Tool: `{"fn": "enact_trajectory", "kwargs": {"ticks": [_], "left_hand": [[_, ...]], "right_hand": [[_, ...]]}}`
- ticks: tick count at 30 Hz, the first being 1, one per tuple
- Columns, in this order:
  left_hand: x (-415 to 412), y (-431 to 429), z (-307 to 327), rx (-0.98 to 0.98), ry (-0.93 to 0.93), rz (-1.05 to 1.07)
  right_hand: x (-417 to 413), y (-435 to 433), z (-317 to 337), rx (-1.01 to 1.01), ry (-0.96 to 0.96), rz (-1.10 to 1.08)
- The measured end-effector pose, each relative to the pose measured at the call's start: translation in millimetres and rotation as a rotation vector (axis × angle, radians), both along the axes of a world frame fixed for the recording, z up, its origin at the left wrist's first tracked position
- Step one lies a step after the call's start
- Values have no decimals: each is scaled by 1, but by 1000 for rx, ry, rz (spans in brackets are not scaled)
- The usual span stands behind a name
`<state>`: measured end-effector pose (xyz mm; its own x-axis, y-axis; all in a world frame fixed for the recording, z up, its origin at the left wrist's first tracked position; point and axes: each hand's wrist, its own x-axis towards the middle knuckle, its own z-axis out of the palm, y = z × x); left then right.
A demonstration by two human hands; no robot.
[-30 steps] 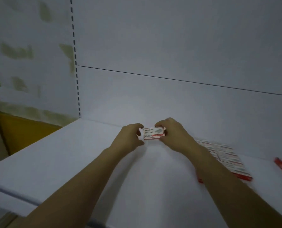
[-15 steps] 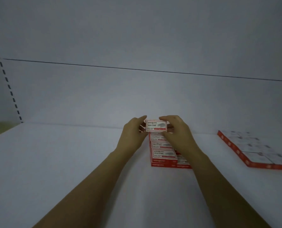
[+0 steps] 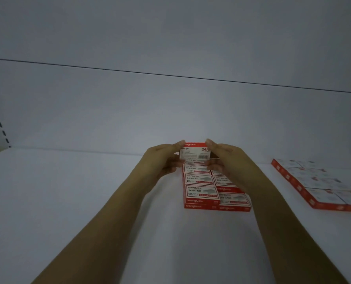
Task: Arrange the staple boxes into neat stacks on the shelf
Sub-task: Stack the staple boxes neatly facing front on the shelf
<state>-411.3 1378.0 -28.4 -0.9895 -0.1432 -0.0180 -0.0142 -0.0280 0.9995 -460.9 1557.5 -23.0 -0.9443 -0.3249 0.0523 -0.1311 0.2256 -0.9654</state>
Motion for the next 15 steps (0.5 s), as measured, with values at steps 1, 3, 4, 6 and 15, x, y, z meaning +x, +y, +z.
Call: {"fn": "enact_trajectory", "kwargs": {"ticks": [1, 3, 4, 6, 15], "left_hand": [[-1, 0, 0, 9, -25, -6], [-3, -1, 0, 5, -59, -3], [-4, -2, 0, 7, -74, 7], [-6, -4, -1, 12, -99, 19], [-5, -14, -5, 65, 0, -142]], "right_hand": [[-1, -1, -1, -12, -26, -4], [-1, -3, -1, -38, -66, -10], [-1, -5, -1, -53, -82, -6], [0, -6, -1, -65, -108, 8], [9, -3, 10, -90, 89, -28]]}}
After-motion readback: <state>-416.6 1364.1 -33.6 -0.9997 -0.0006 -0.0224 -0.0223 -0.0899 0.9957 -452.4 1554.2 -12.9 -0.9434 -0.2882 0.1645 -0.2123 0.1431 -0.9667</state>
